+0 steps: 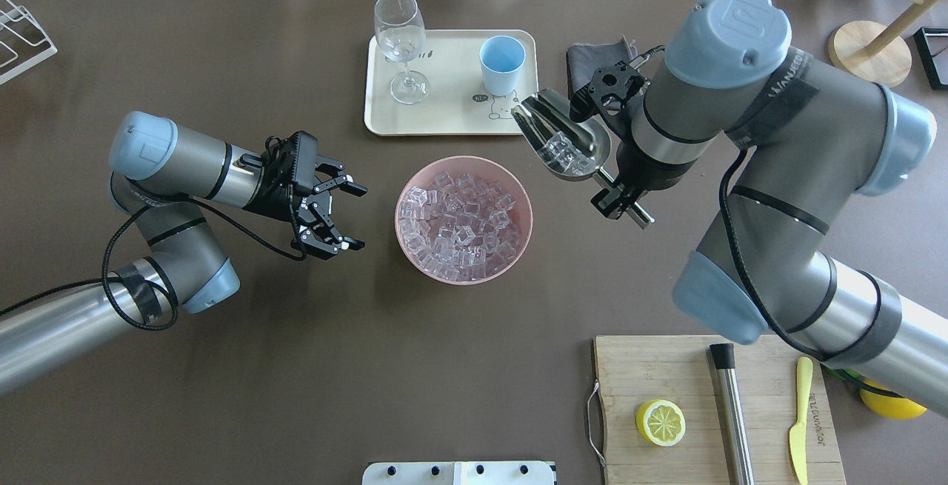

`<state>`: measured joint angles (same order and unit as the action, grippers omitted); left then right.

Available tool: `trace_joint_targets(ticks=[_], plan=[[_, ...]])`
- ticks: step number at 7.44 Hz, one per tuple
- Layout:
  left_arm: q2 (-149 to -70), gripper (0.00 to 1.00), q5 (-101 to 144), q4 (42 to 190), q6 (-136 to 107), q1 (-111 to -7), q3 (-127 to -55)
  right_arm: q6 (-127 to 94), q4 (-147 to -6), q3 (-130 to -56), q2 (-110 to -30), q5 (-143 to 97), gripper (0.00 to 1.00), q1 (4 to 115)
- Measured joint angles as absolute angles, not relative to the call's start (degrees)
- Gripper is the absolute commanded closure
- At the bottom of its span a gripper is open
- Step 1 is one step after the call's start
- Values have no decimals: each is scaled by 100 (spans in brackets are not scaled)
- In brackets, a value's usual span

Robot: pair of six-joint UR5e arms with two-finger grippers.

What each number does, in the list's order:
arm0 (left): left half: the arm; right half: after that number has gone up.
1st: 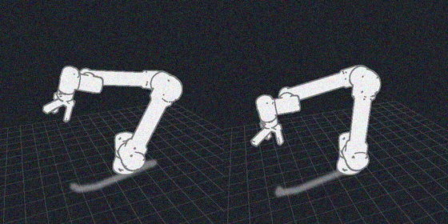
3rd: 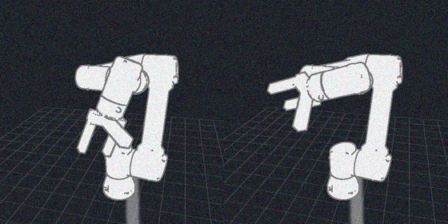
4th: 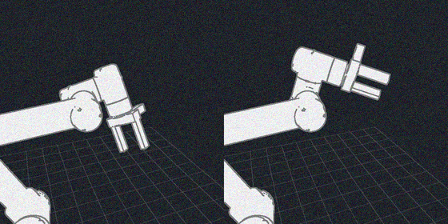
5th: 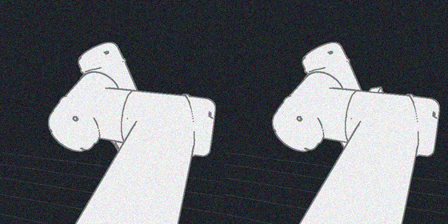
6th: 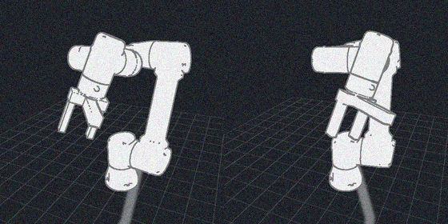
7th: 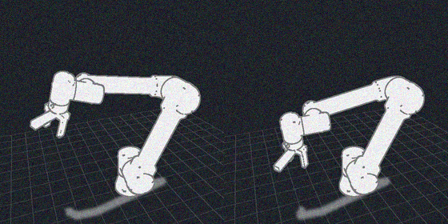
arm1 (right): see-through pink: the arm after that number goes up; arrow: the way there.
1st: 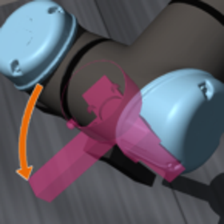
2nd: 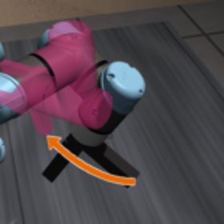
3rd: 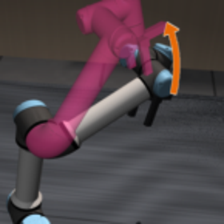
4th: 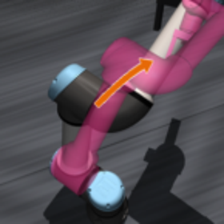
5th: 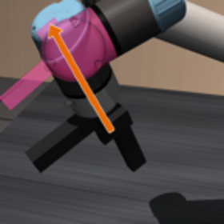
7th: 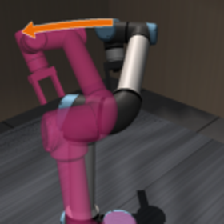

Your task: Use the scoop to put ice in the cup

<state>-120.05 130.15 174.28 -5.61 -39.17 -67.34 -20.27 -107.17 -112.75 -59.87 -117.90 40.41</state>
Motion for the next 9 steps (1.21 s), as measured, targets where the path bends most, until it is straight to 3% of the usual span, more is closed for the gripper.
trace_joint_targets(ticks=[4, 9], plan=[[-11919, 2, 13309, 16839, -562, -4278, -7008, -1018, -11808, -9440, -4543, -12268, 100, 4600], [-11836, 2, 13332, 16632, -573, -4410, -7210, -505, -11968, -7112, -3221, -12390, 100, 4925]])
